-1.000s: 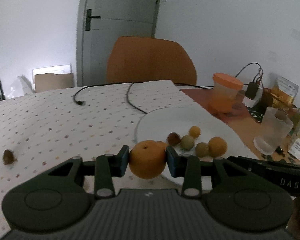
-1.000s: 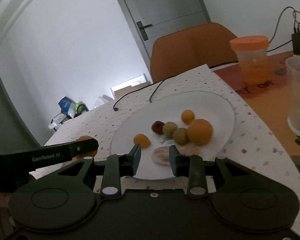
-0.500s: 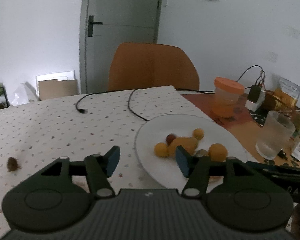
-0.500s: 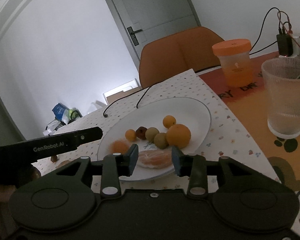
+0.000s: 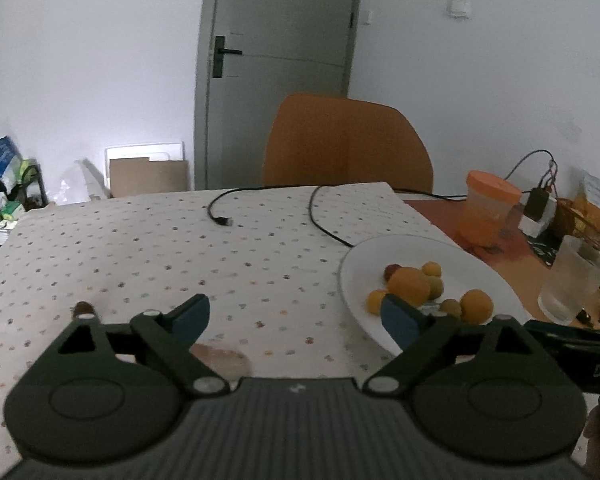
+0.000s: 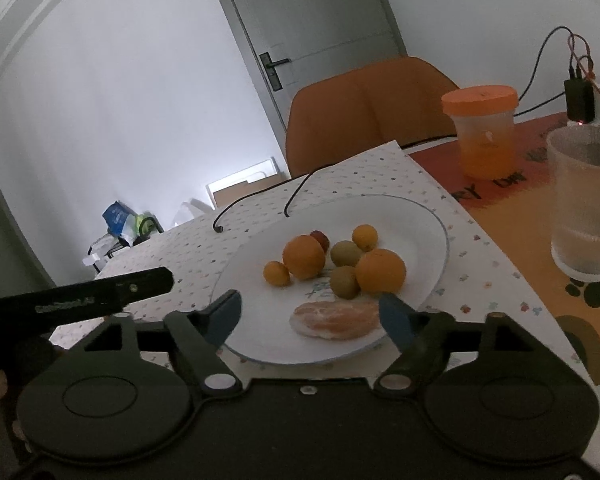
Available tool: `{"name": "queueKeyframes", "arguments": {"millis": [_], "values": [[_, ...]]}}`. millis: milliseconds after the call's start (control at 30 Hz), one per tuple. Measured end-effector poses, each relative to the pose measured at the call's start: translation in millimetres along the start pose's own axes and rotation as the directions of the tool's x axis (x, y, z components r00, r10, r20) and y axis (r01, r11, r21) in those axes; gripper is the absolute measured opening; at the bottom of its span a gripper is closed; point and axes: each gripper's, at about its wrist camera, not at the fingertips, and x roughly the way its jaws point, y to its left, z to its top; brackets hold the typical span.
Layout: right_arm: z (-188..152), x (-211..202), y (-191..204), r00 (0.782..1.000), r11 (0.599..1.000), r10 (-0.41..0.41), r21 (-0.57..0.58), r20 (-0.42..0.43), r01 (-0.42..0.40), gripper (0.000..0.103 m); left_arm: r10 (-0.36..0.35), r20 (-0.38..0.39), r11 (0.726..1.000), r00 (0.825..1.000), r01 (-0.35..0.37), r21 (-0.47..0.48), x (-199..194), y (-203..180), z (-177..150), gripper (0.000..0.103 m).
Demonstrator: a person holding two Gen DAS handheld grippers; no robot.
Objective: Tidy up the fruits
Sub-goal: 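Move both open tools toward the pale peeled fruit and last kiwi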
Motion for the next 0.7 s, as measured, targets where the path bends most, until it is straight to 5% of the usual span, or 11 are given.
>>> {"name": "queueKeyframes", "arguments": {"millis": [700], "values": [[-4, 14, 51, 0.998, 0.997, 0.054, -0.06, -0.032, -0.056, 0.098, 0.11, 0.004, 0.991, 0.994, -0.109, -0.075, -34, 66, -10, 0.094]]}}
